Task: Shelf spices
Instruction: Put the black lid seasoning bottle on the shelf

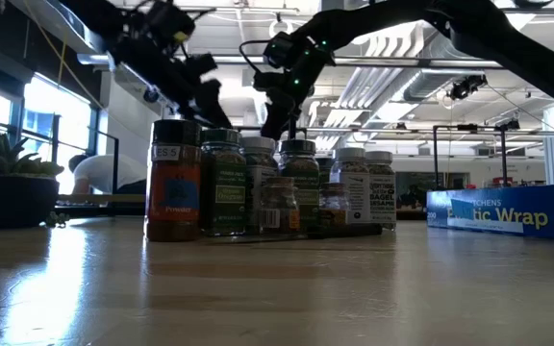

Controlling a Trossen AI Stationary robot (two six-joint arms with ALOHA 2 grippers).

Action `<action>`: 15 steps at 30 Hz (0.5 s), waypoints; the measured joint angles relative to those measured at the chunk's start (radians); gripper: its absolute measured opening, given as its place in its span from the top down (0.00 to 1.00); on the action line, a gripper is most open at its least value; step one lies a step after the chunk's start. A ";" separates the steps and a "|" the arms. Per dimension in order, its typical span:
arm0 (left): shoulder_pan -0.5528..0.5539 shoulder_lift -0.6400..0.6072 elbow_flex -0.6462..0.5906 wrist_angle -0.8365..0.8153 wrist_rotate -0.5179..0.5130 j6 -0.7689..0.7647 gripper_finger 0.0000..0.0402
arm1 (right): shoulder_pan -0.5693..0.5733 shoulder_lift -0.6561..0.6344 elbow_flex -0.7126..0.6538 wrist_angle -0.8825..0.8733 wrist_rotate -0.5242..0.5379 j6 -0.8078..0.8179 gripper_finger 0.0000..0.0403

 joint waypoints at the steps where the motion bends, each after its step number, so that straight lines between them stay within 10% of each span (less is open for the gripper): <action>1: 0.027 0.029 0.000 0.029 0.015 0.011 0.39 | 0.000 0.000 0.000 0.000 -0.001 0.000 0.52; 8: 0.217 0.171 0.000 0.156 0.263 -0.013 0.39 | 0.024 0.000 0.000 -0.001 -0.007 -0.007 0.52; 15: 0.229 0.296 0.000 0.308 0.301 -0.023 0.39 | 0.033 0.000 0.000 0.037 -0.014 -0.008 0.52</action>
